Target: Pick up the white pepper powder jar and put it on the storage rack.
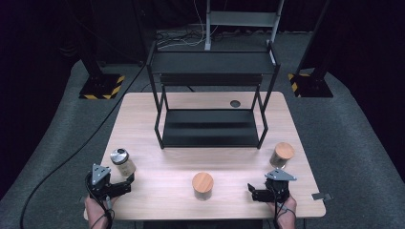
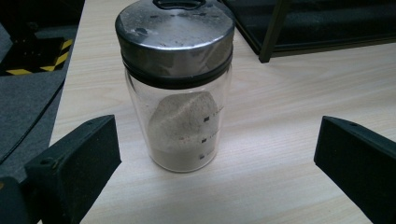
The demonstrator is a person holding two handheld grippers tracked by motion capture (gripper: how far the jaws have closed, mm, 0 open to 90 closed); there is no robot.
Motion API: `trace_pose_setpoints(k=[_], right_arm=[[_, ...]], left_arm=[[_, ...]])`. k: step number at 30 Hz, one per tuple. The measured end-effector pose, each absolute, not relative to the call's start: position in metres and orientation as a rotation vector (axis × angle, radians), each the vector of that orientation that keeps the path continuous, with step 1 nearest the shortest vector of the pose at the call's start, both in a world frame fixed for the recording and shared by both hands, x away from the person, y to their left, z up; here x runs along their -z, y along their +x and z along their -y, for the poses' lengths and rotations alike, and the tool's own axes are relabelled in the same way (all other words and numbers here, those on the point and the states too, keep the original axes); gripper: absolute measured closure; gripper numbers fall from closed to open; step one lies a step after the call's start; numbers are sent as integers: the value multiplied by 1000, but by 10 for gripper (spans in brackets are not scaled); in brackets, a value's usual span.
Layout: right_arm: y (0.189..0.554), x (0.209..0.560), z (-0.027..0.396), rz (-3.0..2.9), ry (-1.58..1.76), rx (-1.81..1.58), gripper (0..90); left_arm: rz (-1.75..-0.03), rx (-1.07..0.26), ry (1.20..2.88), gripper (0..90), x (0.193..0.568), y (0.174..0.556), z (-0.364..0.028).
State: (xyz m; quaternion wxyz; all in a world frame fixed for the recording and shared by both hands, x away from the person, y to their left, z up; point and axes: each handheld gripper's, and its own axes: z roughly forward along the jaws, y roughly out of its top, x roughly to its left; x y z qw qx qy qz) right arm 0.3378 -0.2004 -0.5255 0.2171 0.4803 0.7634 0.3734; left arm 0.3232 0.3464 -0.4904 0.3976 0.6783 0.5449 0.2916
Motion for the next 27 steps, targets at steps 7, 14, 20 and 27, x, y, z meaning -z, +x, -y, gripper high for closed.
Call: trace_pose_setpoints(k=[7,14,20,27], right_arm=[[338,526,200,-2119,1331,-1029,13],[338,526,200,-2120,1332,-1027,13],[338,526,200,-2120,1332,-1025,13],[338,526,200,-2119,1333,-1025,13]], left_arm=[[-1383,-730,1732,0,491,332,-349],[-1388,-726,1741,0,494,339,-351],[-1387,-725,1741,0,495,341,-350],[-1381,-730,1744,0,494,342,-349]])
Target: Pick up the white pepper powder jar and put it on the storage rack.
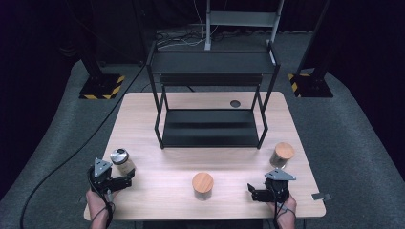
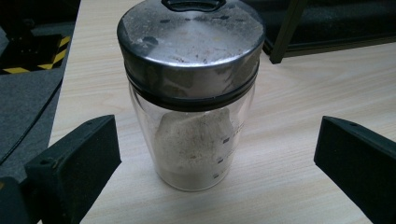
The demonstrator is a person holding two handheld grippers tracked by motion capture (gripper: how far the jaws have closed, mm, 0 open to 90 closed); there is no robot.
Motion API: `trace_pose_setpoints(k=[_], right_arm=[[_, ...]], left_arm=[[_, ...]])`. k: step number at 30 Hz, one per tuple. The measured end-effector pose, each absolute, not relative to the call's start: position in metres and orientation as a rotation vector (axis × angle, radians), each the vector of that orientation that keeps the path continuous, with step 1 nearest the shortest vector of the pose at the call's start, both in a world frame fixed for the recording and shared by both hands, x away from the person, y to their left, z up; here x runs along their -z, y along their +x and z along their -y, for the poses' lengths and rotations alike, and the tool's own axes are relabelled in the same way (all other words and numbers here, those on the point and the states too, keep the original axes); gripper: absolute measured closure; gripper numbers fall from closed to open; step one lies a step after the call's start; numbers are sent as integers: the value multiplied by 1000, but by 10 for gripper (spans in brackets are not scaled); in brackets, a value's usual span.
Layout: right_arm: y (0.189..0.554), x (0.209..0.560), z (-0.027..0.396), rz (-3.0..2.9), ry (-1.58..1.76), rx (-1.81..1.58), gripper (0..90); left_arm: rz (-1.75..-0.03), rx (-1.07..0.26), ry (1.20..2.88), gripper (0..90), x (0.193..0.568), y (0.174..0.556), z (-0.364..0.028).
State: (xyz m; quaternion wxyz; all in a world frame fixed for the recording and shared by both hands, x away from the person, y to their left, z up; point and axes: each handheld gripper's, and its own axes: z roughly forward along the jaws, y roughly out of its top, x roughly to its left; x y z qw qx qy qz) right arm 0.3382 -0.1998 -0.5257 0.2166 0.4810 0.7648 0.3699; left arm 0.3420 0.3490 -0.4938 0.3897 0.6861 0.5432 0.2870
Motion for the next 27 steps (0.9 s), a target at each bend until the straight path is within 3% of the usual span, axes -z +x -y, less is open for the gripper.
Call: trace_pose_setpoints(k=[27], right_arm=[[338,526,200,-2120,1331,-1024,13]], left_arm=[[-1368,-754,1751,0,495,362,-349]])
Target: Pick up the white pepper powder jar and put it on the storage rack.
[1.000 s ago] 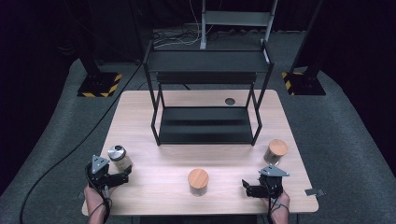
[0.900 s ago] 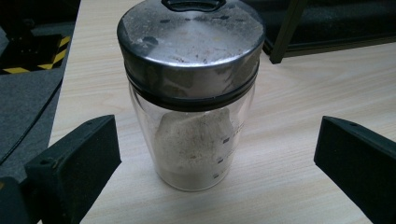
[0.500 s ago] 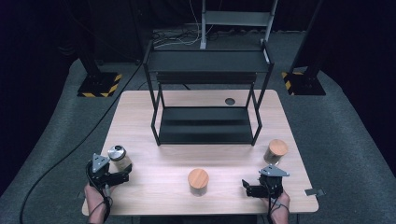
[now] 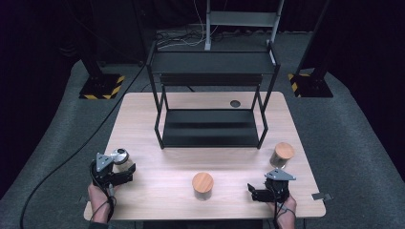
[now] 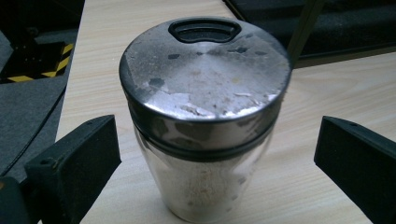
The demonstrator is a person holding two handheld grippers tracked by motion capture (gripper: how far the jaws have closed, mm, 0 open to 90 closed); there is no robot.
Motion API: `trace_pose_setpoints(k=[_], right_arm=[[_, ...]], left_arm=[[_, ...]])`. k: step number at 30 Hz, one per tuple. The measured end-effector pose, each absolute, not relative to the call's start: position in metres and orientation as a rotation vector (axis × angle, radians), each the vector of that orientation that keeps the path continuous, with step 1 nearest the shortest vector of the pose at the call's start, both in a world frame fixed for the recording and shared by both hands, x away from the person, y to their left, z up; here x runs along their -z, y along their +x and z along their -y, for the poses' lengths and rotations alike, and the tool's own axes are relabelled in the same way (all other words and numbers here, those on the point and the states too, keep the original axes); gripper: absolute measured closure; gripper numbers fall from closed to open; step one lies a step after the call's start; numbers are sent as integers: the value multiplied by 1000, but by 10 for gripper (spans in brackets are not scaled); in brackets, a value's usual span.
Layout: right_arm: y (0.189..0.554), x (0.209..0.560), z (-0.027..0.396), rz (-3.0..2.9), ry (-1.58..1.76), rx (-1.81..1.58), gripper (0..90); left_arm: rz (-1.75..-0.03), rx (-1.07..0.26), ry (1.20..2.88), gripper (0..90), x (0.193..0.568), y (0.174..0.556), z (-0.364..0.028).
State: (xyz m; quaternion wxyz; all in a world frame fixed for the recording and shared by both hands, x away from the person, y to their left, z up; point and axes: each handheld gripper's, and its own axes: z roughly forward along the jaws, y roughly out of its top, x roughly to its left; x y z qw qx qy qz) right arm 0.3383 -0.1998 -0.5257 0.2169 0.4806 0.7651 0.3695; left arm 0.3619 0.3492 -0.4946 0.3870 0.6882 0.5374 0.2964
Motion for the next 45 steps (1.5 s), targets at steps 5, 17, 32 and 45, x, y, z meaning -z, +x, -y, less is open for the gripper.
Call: trace_pose_setpoints(k=[5,17,32,45], right_arm=[[338,526,200,-2122,1331,-1024,13],[338,526,200,-2122,1330,-1028,14],[338,526,200,-2127,1328,-1034,16],[338,525,201,-2120,1329,-1043,17]], left_arm=[[-1375,-764,1764,0,497,367,-349],[-1394,-754,1786,23,504,374,-349],[-1399,-788,1764,288,507,375,-347],[-1372,-788,1765,298,507,374,-347]])
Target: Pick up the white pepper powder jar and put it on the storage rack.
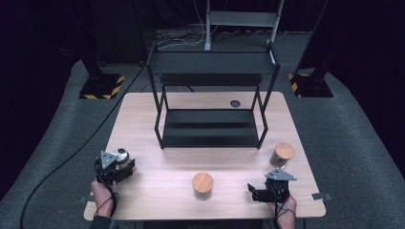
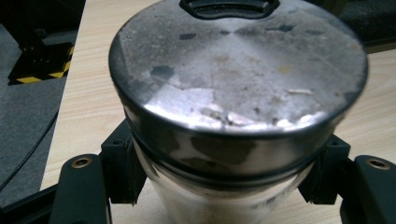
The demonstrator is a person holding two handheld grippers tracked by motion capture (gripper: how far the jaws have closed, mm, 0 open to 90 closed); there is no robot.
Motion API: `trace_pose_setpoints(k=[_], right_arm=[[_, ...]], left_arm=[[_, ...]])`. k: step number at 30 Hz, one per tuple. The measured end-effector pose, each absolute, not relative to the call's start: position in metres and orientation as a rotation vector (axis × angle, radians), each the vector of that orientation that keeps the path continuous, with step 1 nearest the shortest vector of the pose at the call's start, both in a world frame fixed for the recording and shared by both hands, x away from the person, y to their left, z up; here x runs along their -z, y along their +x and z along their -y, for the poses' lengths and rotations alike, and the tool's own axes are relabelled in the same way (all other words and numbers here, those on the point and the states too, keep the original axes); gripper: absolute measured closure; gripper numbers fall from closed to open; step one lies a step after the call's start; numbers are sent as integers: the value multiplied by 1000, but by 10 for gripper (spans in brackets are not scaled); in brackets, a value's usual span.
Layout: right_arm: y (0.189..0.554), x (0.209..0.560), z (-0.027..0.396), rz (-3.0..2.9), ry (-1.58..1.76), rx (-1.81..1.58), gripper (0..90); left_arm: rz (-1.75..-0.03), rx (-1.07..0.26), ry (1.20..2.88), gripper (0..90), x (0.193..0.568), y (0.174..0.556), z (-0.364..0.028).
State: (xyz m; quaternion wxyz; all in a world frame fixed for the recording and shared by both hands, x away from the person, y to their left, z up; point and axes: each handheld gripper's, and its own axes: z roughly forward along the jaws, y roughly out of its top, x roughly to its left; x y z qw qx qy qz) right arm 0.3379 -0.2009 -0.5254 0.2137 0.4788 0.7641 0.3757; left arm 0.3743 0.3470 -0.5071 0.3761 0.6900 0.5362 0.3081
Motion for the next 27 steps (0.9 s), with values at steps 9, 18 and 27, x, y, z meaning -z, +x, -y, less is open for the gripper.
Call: trace_pose_setpoints(k=[9,18,27], right_arm=[[338,525,201,-2121,1329,-1045,17],[338,525,201,-2120,1330,-1044,17],[338,525,201,-2118,1329,-1046,17]], left_arm=[[-1356,-790,1748,299,504,372,-347],[-1327,-781,1747,301,498,371,-345],[-1298,-762,1756,301,495,372,-340]])
